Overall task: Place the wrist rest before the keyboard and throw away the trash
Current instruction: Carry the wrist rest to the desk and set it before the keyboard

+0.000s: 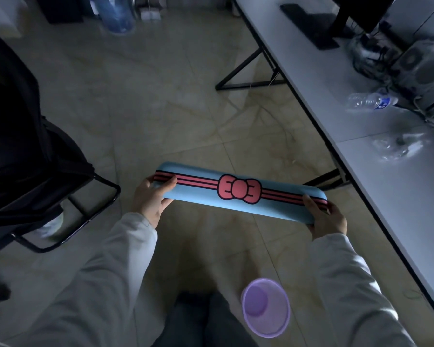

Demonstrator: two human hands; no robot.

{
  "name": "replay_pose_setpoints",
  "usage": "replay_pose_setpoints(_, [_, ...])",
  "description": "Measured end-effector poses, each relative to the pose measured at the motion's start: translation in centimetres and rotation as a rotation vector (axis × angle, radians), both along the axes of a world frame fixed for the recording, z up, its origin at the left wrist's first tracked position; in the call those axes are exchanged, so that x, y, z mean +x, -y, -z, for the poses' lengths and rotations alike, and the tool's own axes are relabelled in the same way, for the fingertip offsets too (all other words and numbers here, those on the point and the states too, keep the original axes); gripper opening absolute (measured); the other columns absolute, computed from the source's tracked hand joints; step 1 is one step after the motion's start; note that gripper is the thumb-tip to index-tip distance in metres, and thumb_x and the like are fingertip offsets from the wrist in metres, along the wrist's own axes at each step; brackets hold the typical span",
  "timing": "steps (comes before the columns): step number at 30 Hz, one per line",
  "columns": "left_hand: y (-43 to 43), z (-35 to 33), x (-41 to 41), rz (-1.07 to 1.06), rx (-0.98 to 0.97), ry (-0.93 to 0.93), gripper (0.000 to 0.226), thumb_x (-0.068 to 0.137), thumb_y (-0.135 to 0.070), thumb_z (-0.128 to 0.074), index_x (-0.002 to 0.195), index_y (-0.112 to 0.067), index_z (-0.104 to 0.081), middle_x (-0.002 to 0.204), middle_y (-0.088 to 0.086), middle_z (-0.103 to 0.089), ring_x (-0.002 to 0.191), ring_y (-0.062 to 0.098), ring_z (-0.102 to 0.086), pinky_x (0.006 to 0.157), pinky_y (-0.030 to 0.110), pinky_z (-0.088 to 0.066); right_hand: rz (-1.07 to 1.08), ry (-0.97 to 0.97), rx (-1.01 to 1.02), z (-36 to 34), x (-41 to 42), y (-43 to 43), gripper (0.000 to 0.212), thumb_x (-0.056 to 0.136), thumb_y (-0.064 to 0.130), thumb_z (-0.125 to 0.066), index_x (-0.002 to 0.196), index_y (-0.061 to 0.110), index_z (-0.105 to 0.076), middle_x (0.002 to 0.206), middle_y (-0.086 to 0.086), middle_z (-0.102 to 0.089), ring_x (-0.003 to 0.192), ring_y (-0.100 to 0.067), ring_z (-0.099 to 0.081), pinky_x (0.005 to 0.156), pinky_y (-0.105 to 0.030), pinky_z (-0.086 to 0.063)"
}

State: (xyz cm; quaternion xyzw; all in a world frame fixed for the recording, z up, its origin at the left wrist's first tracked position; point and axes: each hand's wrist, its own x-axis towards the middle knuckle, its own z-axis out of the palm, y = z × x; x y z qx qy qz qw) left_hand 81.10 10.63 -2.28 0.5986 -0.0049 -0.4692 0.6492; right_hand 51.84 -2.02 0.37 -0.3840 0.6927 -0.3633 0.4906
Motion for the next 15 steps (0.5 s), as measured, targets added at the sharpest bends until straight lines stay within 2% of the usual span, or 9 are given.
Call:
replay_pose_setpoints(2, [0.8, -0.1, 1.2, -0.01, 0.0, -0.003, 0.027, 0.08, -0.009, -0.066, 0.105, -0.012, -0.056, 0.112, 0.006, -0.06, 0.107, 0.021, -0.059, 0.089, 0.032, -0.048, -0.006, 0.002, -0.004, 0.1, 1.3, 1.1, 0.031, 0.071, 0.022, -0.074, 0.093, 0.011, -0.055, 0.075, 0.004, -0.053, 0.092, -0.025, -0.054, 0.092, -0.048, -0.051])
replay_pose_setpoints(4, [1.8, -0.2, 2.3, -0.03, 0.004, -0.008, 0.02, 0.08, -0.008, -0.065, 0.096, -0.016, -0.056, 0.107, 0.004, -0.061, 0.102, 0.019, -0.06, 0.094, 0.034, -0.047, 0.003, 0.036, 0.001, 0.1, 2.7, 2.3, 0.04, 0.072, 0.02, -0.074, 0.106, 0.007, -0.058, 0.078, 0.003, -0.054, 0.094, -0.024, -0.054, 0.091, -0.045, -0.051])
replay_pose_setpoints(7, [3.8, -0.3, 4.0, -0.038, 0.003, -0.006, 0.031, 0.081, -0.008, -0.065, 0.109, -0.012, -0.052, 0.116, 0.007, -0.059, 0.108, 0.022, -0.059, 0.095, 0.034, -0.046, 0.008, 0.063, -0.001, 0.2, 4.6, 4.6, 0.052, 0.072, 0.019, -0.073, 0.118, 0.002, -0.055, 0.092, -0.005, -0.057, 0.096, -0.023, -0.053, 0.088, -0.042, -0.05])
replay_pose_setpoints(8, [4.9, -0.2, 4.8, -0.038, 0.003, -0.004, 0.034, 0.081, -0.008, -0.065, 0.112, -0.011, -0.051, 0.118, 0.008, -0.058, 0.11, 0.022, -0.058, 0.096, 0.035, -0.046, 0.006, 0.071, -0.004, 0.3, 5.3, 5.7, 0.053, 0.072, 0.02, -0.073, 0.119, 0.002, -0.054, 0.095, -0.006, -0.057, 0.096, -0.024, -0.053, 0.087, -0.042, -0.05])
replay_pose_setpoints(11, [8.2, -0.2, 6.5, -0.042, 0.004, -0.005, 0.036, 0.081, -0.008, -0.065, 0.113, -0.01, -0.049, 0.121, 0.009, -0.057, 0.111, 0.023, -0.058, 0.096, 0.034, -0.046, -0.01, 0.077, 0.002, 0.8, 6.9, 8.8, 0.048, 0.071, 0.02, -0.074, 0.113, 0.004, -0.056, 0.08, 0.002, -0.055, 0.093, -0.024, -0.054, 0.086, -0.042, -0.051])
replay_pose_setpoints(15, [14.9, -0.2, 9.1, -0.011, -0.001, 0.018, 0.041, 0.081, -0.008, -0.065, 0.119, -0.007, -0.05, 0.121, 0.009, -0.057, 0.112, 0.023, -0.057, 0.092, 0.032, -0.046, -0.008, 0.03, 0.0, 1.2, 9.1, 15.0, 0.046, 0.067, 0.03, -0.076, 0.105, 0.01, -0.059, 0.078, 0.006, -0.055, 0.094, -0.026, -0.056, 0.092, -0.047, -0.051])
